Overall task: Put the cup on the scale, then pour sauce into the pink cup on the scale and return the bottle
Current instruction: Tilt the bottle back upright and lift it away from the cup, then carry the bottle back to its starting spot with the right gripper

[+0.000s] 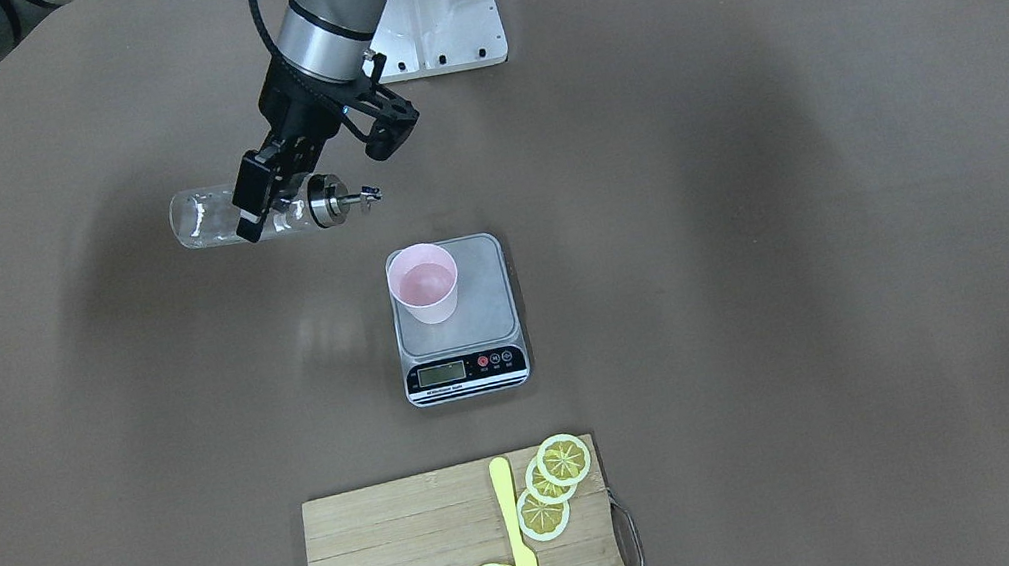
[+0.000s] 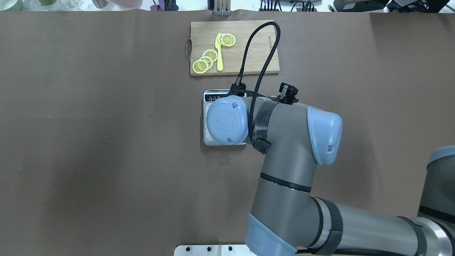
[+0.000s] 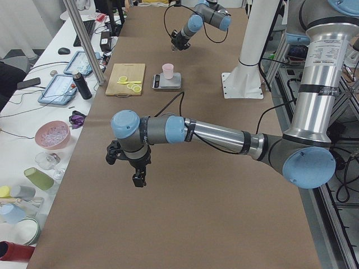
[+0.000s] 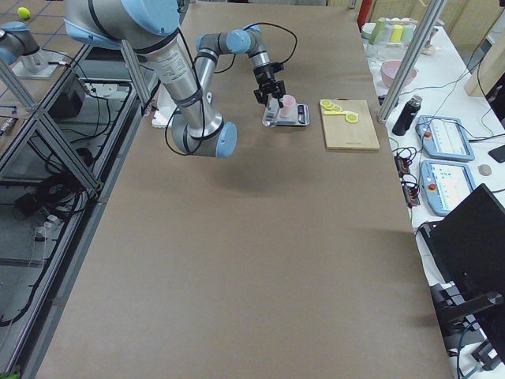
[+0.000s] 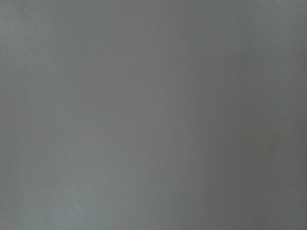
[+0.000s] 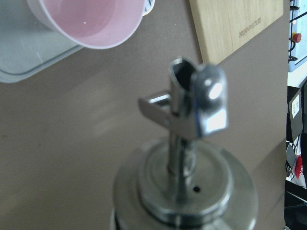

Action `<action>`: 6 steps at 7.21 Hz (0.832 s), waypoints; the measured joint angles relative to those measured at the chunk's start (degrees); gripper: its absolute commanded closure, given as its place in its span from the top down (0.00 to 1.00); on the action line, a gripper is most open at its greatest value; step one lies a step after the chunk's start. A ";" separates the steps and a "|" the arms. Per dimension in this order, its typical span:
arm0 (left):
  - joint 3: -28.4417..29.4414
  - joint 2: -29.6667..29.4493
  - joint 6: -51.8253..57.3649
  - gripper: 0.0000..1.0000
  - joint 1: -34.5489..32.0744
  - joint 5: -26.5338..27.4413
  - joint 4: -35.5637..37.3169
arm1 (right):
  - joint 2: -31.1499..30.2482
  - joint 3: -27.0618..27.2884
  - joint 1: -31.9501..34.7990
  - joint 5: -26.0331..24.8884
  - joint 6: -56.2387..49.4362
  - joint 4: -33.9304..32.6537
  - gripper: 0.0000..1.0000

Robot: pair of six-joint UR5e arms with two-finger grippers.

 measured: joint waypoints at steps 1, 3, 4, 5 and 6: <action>0.00 -0.01 0.06 0.99 0.00 0.00 -0.17 | -3.63 3.57 1.73 1.53 -0.75 5.61 0.37; -0.15 -0.02 -0.01 0.99 0.00 0.00 -0.27 | -10.72 8.11 5.96 6.57 -3.84 18.91 0.37; -0.35 -0.01 0.00 0.99 0.00 0.00 -0.28 | -13.53 9.24 7.78 8.91 -4.79 24.92 0.37; -0.57 0.13 0.01 0.99 0.00 -0.02 -0.29 | -16.72 9.77 9.59 11.58 -5.18 32.05 0.37; -0.74 0.32 -0.01 0.99 0.00 -0.04 -0.29 | -19.77 9.97 11.44 14.52 -5.32 38.92 0.37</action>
